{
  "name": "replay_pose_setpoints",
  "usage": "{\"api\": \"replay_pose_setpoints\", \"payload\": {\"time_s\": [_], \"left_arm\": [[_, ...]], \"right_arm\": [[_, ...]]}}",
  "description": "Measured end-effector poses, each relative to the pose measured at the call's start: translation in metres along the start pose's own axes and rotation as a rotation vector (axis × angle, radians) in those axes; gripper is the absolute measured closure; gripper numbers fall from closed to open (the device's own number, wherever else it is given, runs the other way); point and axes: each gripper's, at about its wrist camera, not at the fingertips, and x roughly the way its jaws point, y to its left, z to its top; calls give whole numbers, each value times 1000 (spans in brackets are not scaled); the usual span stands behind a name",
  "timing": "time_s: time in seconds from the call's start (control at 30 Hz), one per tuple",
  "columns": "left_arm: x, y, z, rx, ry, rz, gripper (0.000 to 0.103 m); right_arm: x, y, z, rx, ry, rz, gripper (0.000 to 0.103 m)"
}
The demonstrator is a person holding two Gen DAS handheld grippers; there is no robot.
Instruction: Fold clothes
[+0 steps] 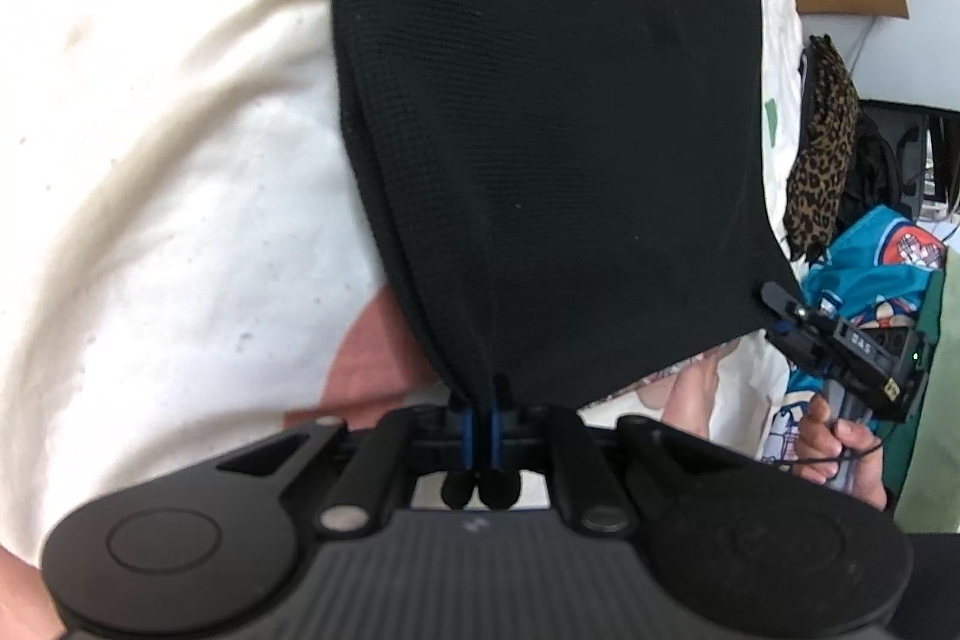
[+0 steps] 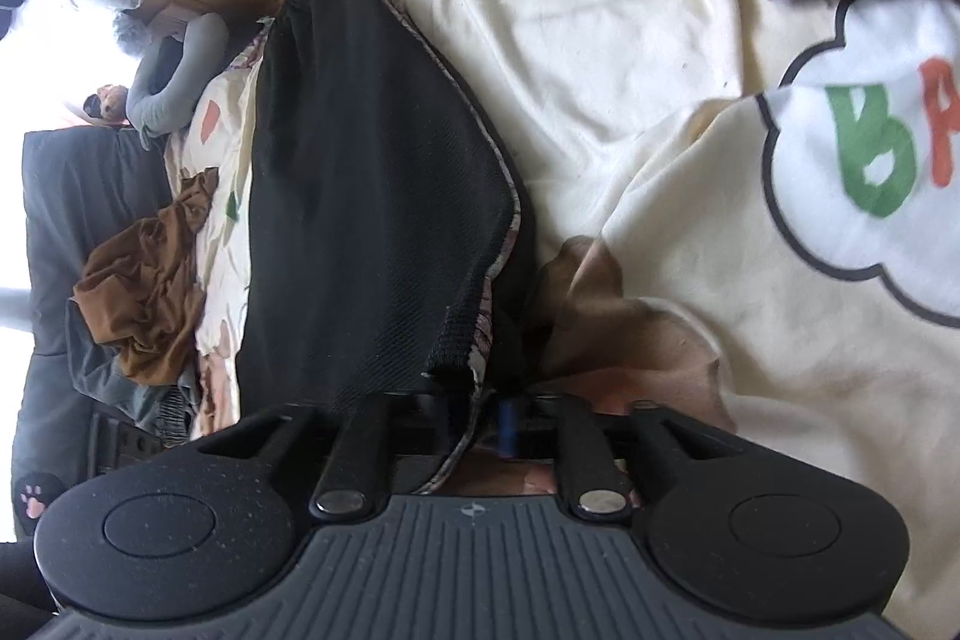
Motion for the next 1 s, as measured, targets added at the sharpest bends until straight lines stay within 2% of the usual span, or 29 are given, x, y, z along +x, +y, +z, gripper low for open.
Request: {"api": "replay_pose_setpoints", "payload": {"time_s": [0.03,0.13,0.57,0.67,0.73,0.9,1.0], "left_arm": [[0,2,-1,-1,-3,-4,97],[1,7,-2,-5,-6,-17,97],[1,9,-2,12,4,-31,97],[3,9,-1,9,5,-37,97],[2,10,-1,7,5,-42,97],[-1,11,-2,0,11,-55,97],[-6,3,-2,12,25,-63,97]], "right_arm": [[0,-1,1,5,0,8,59],[-1,-8,3,52,1,75,55],[35,-34,39,104,105,180,57],[45,-37,46,90,144,195,67],[51,-36,50,69,161,173,85],[57,-31,51,15,176,145,98],[51,-19,49,-43,177,127,100]]}}
